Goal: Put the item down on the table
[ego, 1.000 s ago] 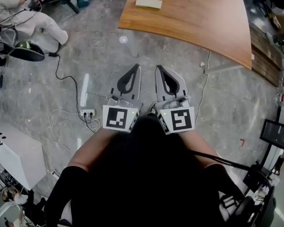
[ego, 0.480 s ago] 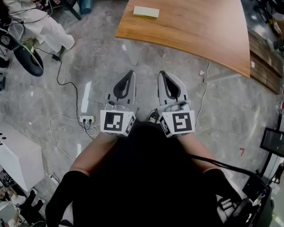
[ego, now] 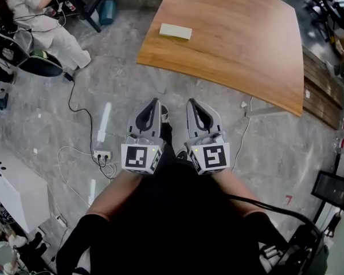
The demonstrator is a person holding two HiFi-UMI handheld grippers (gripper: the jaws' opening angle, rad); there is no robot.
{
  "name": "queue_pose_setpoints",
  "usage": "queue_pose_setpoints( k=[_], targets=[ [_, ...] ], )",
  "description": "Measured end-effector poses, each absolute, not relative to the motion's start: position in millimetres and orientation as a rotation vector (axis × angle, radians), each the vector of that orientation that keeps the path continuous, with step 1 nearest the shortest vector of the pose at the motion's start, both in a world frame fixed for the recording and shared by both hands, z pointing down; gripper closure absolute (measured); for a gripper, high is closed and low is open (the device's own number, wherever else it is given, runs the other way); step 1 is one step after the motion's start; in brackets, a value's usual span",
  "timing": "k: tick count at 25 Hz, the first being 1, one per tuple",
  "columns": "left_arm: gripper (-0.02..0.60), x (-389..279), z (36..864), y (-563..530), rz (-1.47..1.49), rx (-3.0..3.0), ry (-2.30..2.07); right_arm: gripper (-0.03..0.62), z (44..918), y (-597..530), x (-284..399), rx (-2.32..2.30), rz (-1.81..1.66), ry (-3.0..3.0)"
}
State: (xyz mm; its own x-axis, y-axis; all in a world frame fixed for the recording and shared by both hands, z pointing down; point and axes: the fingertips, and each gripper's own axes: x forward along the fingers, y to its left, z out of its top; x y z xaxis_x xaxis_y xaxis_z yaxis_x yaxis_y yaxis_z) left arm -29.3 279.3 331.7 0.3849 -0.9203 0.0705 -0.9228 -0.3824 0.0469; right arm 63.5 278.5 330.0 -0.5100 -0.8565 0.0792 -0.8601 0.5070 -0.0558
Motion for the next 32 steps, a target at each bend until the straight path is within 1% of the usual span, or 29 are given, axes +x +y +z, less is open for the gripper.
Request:
queue_pose_setpoints(
  k=[6,13,20,22,28,32],
  targets=[
    [0.578,-35.3,341.8,191.0,0.05,2.549,-1.7,0.582,347.3,199.3,58.4,1.52,0.148,-2.659],
    [0.578,-54.7,350.1,76.3,0.083,2.584,-1.657,0.582,365.6,85.0,26.8,1.489,0.112,-2.612],
    [0.578,-75.6,372.1,-30.0,0.176,2.602,-1.63,0.582,401.1,-23.8,-0.8,1.42,-0.036,-2.467],
    [0.578,-83.6,377.8,-51.5,0.163,2.577,-1.637,0.582,427.4,-51.6,-2.5,1.354,-0.092,-2.379],
    [0.578,-100.3,408.8,-83.3,0.232,2.481,-1.652,0.58,518.3,-122.9,0.7,1.119,-0.093,-2.208],
    [0.578,-106.5,422.2,-98.9,0.248,2.408,-1.686,0.579,557.4,-151.8,-5.5,0.954,-0.155,-2.129]
  ],
)
